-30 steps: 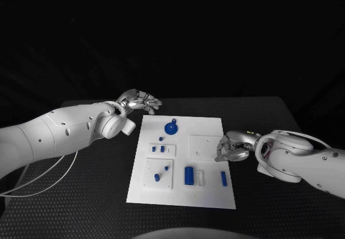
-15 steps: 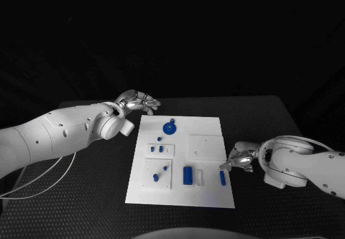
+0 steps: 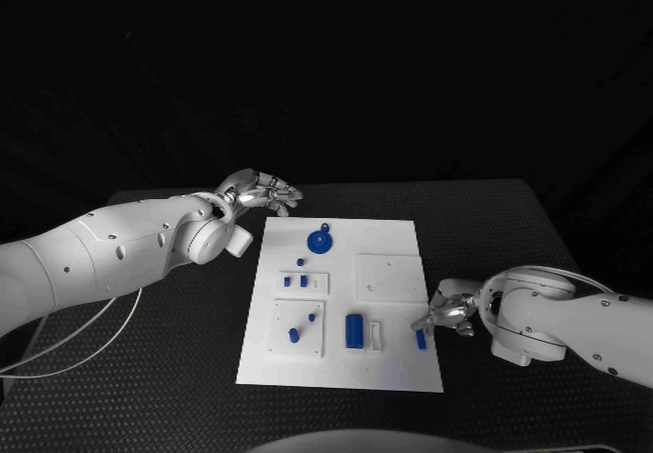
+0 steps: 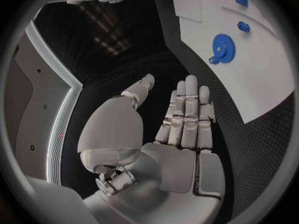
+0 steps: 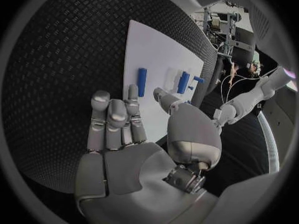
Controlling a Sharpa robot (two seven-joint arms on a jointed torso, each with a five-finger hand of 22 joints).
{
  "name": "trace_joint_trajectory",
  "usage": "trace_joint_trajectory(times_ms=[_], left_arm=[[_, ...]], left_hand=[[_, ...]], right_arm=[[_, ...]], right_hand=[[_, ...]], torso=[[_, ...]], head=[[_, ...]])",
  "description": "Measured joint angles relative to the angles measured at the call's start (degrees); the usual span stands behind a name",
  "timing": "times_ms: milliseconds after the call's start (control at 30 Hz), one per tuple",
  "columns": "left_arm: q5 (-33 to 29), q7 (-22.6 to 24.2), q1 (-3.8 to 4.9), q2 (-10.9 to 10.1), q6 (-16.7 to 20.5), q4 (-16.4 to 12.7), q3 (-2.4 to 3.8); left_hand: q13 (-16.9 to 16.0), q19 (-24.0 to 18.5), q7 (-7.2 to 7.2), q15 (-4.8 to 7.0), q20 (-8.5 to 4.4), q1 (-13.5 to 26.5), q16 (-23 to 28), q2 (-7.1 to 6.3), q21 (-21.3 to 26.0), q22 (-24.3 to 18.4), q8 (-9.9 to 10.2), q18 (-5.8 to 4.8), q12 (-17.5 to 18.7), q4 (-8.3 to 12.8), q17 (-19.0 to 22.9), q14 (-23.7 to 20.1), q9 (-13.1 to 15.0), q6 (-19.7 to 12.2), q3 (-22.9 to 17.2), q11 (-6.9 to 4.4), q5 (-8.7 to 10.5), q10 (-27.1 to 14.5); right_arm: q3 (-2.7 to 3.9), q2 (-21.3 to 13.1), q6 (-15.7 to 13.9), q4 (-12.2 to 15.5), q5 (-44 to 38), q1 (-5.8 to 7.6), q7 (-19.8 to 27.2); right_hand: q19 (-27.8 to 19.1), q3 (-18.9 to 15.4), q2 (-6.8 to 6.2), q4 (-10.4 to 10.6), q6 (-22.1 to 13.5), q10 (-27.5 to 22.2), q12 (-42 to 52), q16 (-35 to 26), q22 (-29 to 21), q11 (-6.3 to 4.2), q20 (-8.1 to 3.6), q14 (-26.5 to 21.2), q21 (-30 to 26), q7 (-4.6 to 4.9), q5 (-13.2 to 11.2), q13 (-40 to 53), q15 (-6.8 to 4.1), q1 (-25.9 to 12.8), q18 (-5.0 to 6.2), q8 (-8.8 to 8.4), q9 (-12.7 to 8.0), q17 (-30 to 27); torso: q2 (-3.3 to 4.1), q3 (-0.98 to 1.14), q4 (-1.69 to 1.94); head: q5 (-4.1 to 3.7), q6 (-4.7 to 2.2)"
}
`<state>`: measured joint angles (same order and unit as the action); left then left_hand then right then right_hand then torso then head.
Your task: Assemble the parts on the task board
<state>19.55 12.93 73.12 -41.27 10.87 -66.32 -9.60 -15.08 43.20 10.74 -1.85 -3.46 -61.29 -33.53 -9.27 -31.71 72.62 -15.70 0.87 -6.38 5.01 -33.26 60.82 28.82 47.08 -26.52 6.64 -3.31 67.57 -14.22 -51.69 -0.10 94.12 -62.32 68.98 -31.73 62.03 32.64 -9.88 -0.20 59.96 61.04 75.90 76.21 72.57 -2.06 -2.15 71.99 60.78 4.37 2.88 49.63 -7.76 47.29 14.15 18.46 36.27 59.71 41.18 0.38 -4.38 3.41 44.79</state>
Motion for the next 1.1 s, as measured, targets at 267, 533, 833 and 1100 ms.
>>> trace_joint_trajectory(times_ms=[267, 533, 833, 1100], left_arm=[[0.0, 0.0, -0.01, -0.1, 0.0, -0.2, 0.00], [0.0, -0.1, -0.01, -0.2, -0.2, -0.5, 0.00], [0.0, -0.2, -0.01, -0.4, -0.4, -0.7, 0.00], [0.0, -0.3, -0.01, -0.5, -0.4, -0.7, 0.00]], left_hand=[[0.0, 0.0, 0.00, 0.00, 0.00, 0.0, 0.0, 0.00, 0.0, 0.0, 0.0, 0.00, 0.0, 0.0, 0.0, 0.0, 0.0, 0.0, 0.0, 0.00, 0.00, 0.0], [0.0, 0.0, 0.00, 0.00, 0.00, 0.0, 0.0, 0.00, 0.0, 0.0, 0.0, 0.00, 0.0, 0.0, 0.0, 0.0, 0.0, 0.0, 0.0, 0.00, 0.00, 0.0], [0.0, 0.0, 0.00, 0.00, 0.00, 0.0, 0.0, 0.00, 0.2, 0.1, 0.0, 0.00, 0.0, -0.1, -0.1, 0.0, -0.1, 0.0, 0.1, 0.00, 0.00, 0.0], [0.0, 0.0, 0.00, 0.00, 0.00, 0.0, 0.0, 0.00, 0.2, 0.0, 0.0, 0.00, 0.0, -0.1, -0.1, 0.0, 0.0, 0.0, 0.1, 0.00, 0.00, 0.0]], right_arm=[[-0.02, 0.7, 0.1, -0.4, -0.7, -0.53, -0.3], [0.22, 2.0, 0.0, -1.2, -3.6, -1.48, -0.4], [0.63, 3.3, -0.7, -1.6, -9.1, -2.69, -0.5], [0.71, 4.4, -1.3, -1.4, -11.5, -3.12, -0.6]], right_hand=[[0.0, 0.1, 0.31, -1.0, 0.2, 0.0, -0.2, 0.0, 0.1, -0.01, 0.00, 0.0, 0.0, -0.18, 0.0, 0.3, 0.00, 0.3, -0.01, 0.00, 0.0, 0.2], [0.0, 1.0, 0.69, -2.3, 0.6, 0.0, -0.5, 0.0, 0.1, -0.02, 0.02, 0.1, 0.0, -0.28, 0.0, 0.7, 0.09, 0.7, 0.00, 0.29, 0.6, 0.3], [0.1, 2.2, 0.15, -3.6, 1.5, 0.6, -0.7, 0.0, 0.1, 0.22, 0.10, 0.2, 0.0, -0.36, 0.0, 1.1, 0.18, 1.2, -0.01, 2.07, 1.8, 0.5], [0.1, 3.2, -0.10, -4.6, 1.5, 0.6, -0.9, 0.0, 0.0, 0.22, 0.12, 0.4, 0.2, -0.29, 0.0, 1.5, 0.03, 1.5, -0.01, 2.64, 2.3, 0.7]], torso=[[0.03, 0.03, 0.05], [-0.03, -0.01, 0.03], [-0.03, 0.01, 0.08], [-0.03, -0.01, 0.04]], head=[[0.12, 0.35], [0.10, 0.55], [0.38, 0.82], [0.60, 1.05]])
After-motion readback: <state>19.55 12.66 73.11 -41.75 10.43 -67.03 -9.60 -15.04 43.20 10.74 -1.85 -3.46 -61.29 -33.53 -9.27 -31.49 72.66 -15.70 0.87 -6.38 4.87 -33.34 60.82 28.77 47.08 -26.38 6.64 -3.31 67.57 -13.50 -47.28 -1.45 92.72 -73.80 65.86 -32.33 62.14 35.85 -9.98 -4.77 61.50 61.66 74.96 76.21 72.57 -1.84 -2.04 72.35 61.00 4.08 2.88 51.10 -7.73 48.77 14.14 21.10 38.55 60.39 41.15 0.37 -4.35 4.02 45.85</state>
